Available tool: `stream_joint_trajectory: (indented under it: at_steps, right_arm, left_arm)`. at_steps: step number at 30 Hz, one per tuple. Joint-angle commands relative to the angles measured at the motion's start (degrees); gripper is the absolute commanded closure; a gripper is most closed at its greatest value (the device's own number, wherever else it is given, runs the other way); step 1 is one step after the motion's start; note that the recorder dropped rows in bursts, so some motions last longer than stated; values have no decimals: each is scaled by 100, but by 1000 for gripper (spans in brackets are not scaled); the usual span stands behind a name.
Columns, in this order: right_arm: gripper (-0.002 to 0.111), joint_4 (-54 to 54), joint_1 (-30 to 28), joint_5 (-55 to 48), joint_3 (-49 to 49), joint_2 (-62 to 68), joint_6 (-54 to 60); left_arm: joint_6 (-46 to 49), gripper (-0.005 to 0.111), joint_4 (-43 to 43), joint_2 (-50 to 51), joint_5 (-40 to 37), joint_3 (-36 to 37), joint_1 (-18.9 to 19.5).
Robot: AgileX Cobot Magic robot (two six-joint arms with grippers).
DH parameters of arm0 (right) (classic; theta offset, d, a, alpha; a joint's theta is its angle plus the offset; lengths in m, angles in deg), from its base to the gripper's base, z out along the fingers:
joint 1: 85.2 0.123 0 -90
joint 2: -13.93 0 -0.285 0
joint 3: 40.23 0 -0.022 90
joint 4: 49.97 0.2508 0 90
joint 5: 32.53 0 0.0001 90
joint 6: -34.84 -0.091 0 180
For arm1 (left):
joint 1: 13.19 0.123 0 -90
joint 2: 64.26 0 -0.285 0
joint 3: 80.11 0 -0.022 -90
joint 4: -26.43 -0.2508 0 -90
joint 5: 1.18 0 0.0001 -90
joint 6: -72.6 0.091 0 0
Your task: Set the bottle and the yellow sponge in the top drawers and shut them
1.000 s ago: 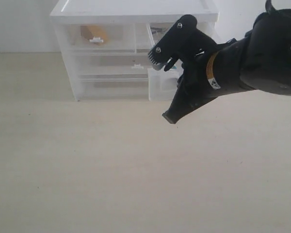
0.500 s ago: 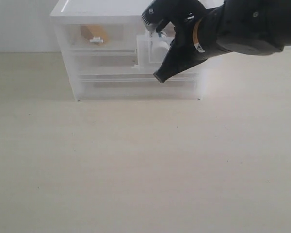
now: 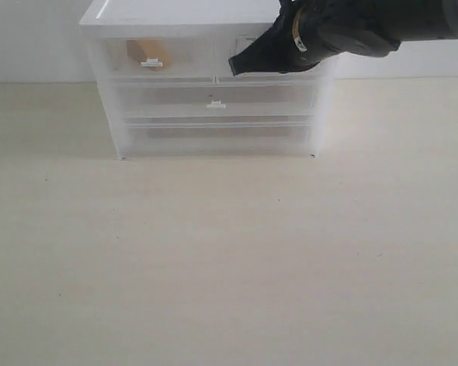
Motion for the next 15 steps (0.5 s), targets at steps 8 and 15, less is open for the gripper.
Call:
stream_joint_trajectory:
  at_steps: [8,15]
  right_arm:
    - [109,-274,-97,2369,3742,-3261,-834]
    - [109,-154,-97,3152,5700,-5250,-974]
  left_arm:
    - [-25,103,37,-18,-2,15,-19]
    - [-25,103,37,-18,-2,15,-19]
